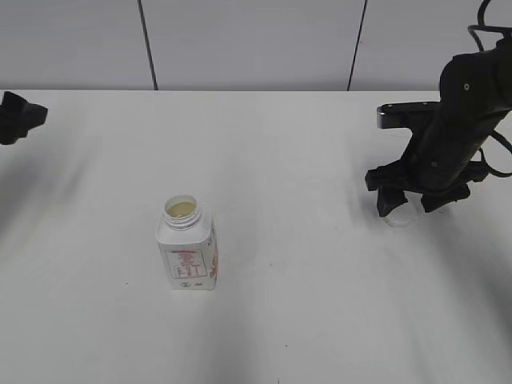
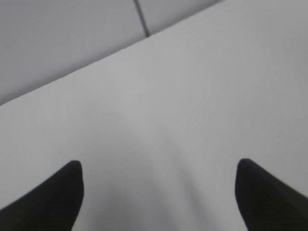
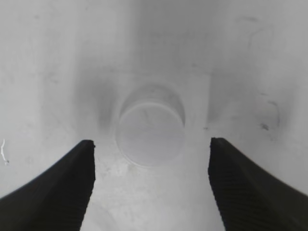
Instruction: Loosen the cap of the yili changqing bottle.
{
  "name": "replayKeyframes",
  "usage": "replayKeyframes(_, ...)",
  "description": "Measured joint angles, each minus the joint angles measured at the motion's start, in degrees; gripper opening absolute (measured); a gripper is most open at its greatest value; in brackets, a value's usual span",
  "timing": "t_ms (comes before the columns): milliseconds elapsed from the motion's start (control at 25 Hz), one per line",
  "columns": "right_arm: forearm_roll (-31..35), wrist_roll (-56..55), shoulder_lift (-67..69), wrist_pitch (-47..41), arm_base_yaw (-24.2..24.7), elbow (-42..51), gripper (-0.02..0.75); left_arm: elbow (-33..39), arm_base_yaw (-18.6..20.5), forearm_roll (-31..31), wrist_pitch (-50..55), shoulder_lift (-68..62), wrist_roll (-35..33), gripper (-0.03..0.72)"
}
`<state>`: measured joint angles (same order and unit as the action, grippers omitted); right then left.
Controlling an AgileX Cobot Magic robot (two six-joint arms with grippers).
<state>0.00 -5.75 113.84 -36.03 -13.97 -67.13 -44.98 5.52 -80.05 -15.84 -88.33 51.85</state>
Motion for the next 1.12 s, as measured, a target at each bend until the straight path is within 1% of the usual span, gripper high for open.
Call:
replayKeyframes(80,0.31,0.06,-0.29,-0.45,0.00,0.00,0.576,0.00,0.00,3.50,3.88,1.38,0.00,0.573)
replayKeyframes(160,0.00,0.18,-1.27,-1.02,0.00,0.00,0.576,0.00,0.00,6.99,7.94,2.65,0.00,0.543)
replayKeyframes(320,0.00,0.18,-4.67,-1.65,0.00,-0.41,0.576,0.00,0.00,11.72,14.52,4.99,0.00,0.493)
replayKeyframes(440,0.00,0.18,-7.97,-1.66,0.00,-0.65,0.576,0.06,0.00,16.86,19.56,6.83,0.00,0.482)
replayKeyframes(600,0.40,0.22,-11.99,-1.84,0.00,-0.65,0.576,0.06,0.00,21.82,26.50,10.14,0.00,0.481)
replayKeyframes(680,0.00,0.22,-13.58,-2.63,0.00,-0.94,0.575,0.06,0.00,25.72,29.99,11.99,-1.45,0.481)
replayKeyframes(760,0.00,0.22,-15.15,-3.90,0.00,-1.18,0.575,0.06,0.00,31.56,33.86,13.86,-7.00,0.481)
replayKeyframes(880,0.00,0.30,-17.62,-6.41,0.00,-1.23,0.575,0.06,0.00,44.51,39.04,16.63,-20.48,0.481)
replayKeyframes(1000,-1.50,0.30,-20.42,-9.02,0.00,-1.30,0.575,0.06,0.00,56.91,45.00,19.11,-32.97,0.481)
replayKeyframes(1120,-3.17,0.31,-23.35,-12.52,0.00,-1.30,0.575,0.06,0.00,66.74,51.88,20.75,-42.29,0.481)
